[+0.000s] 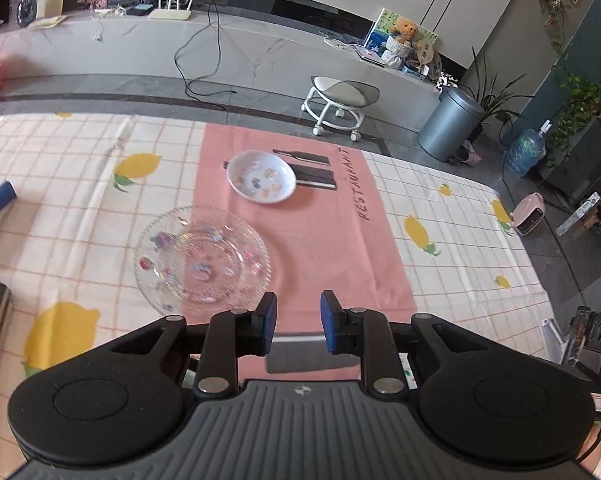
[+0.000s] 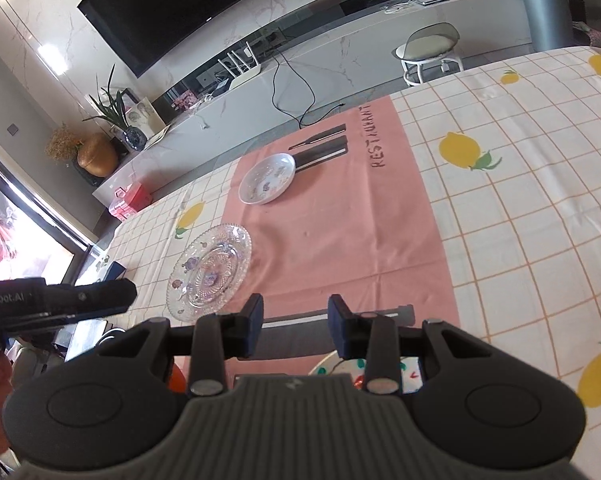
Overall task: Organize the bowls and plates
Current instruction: 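Move both tools to the clear glass plate rim and close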
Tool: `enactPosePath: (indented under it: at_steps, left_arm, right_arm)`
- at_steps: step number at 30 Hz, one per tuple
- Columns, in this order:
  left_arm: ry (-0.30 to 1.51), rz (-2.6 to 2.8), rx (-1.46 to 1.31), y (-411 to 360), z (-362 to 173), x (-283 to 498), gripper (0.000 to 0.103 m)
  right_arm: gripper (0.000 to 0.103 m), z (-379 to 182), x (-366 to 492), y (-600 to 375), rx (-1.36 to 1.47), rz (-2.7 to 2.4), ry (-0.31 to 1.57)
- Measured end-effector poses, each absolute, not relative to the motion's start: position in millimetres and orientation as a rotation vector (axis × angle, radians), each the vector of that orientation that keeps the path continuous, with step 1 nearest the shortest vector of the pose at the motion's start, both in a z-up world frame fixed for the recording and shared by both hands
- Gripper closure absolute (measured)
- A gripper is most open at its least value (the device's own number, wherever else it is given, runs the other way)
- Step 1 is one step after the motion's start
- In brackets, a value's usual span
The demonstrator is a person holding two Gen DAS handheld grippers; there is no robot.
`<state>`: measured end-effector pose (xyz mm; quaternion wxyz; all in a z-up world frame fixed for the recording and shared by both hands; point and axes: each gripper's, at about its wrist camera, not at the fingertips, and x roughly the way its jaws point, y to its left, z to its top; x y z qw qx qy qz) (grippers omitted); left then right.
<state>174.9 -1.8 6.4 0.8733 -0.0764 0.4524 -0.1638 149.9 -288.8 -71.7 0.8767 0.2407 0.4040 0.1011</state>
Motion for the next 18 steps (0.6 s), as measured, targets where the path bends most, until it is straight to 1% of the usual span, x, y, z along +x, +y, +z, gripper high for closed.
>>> enactPosePath:
  at_steps: [2, 4, 8, 13, 18]
  left_arm:
    - [0.935, -0.319, -0.124, 10.5, 9.1, 186.1, 0.073]
    - [0.939, -0.32, -0.104, 23.6, 9.2, 198.1, 0.066]
    - [0.961, -0.344, -0.089, 47.3, -1.5, 222.2, 0.06]
    - [0.962, -0.376, -0.081, 67.3, -29.4, 244.7, 0.06]
    - [0.997, -0.407, -0.143, 85.9, -65.8, 263.0, 0.059]
  right_arm:
    - [0.067, -74.4, 161.0, -282.2, 0.51, 0.222, 0.86]
    - [0.067, -77.5, 171.8, -276.3, 0.519, 0.229, 0.878]
    - [0.067, -84.3, 191.3, -264.9, 0.534, 0.232, 0.907]
    - [0.067, -98.3, 217.1, -246.3, 0.557, 0.239, 0.948]
    - [0.067, -117.2, 239.9, -231.9, 0.603, 0.254, 0.993]
